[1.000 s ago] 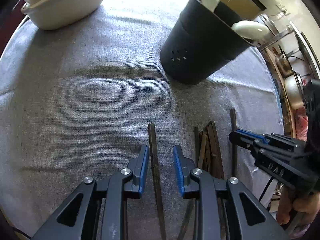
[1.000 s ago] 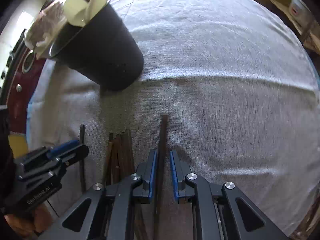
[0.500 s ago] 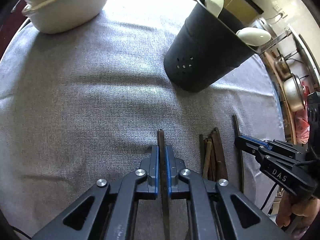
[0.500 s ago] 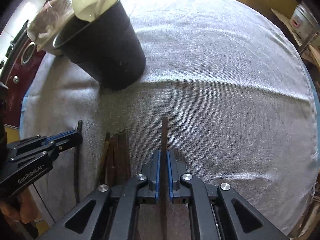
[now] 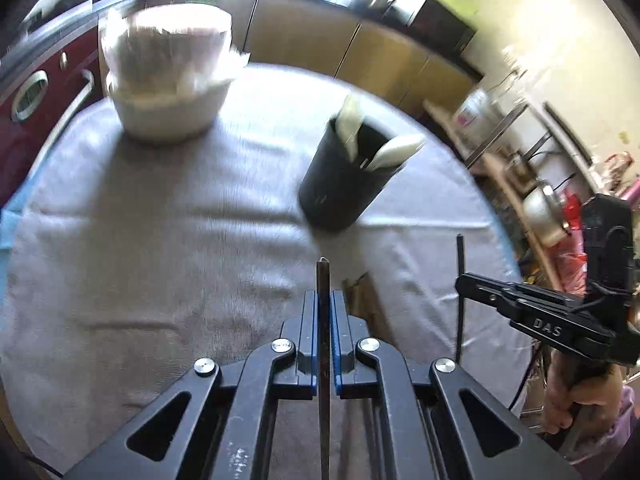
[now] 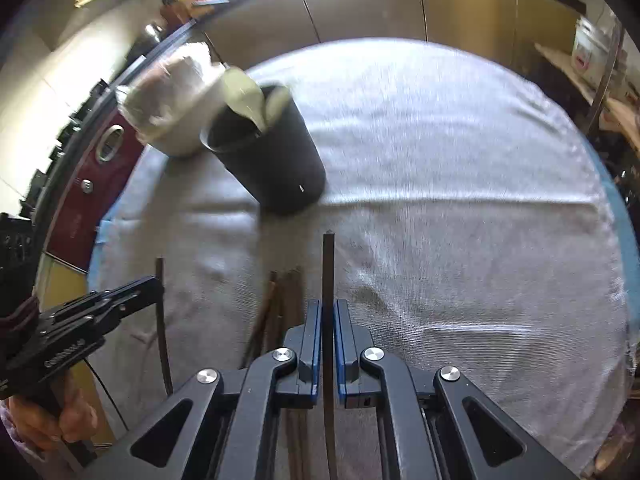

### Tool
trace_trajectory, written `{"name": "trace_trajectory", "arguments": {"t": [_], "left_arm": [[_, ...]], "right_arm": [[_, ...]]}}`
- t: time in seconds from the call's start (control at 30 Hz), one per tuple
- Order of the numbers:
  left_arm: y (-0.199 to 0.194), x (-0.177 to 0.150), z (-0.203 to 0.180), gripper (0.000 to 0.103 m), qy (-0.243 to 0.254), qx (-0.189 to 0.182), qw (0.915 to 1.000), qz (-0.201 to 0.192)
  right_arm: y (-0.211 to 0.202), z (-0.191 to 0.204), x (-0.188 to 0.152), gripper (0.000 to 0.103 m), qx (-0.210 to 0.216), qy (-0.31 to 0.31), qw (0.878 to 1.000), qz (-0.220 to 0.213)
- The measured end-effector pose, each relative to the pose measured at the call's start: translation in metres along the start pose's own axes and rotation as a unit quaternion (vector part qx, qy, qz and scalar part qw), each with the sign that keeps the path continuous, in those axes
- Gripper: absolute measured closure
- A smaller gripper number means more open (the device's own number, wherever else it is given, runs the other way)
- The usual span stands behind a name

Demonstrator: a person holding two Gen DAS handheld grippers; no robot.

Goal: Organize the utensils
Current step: 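Lift the chopsticks with both grippers and carry them above the black holder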

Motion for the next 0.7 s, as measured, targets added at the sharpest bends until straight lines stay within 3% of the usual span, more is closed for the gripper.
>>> {"name": "trace_trajectory", "arguments": {"t": [0.27, 0.47, 0.7], "left_arm": [[-0.065, 0.009, -0.032, 0.098, 0.041, 0.003, 0.9942, -0.099], [-0.087, 0.017, -0.048, 0.098, 0.063, 0.001, 0.988, -0.141], [-0.109, 0.056, -0.066, 0.098, 0.092, -0.003, 0.9775, -0.19]], "right_arm": [[-0.051, 0.022, 0.014, 0.097, 0.014, -0.042, 0.996, -0.081], [-0.091, 0.039, 0.023, 0.097, 0.021, -0.062, 0.988, -0.139], [-0.118, 0.057, 0.055, 0.097, 0.049, -0.062, 0.97, -0.229]]}}
Point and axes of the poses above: each gripper's, at about its wrist camera, not at the fingertips, and y roughly the way its jaws point, z to its left, x to its top, the point moved 3 cm from there along y, roughly the way its jaws point, and after that the axes turned 4 degrees about -z, right-handed, at the moved point
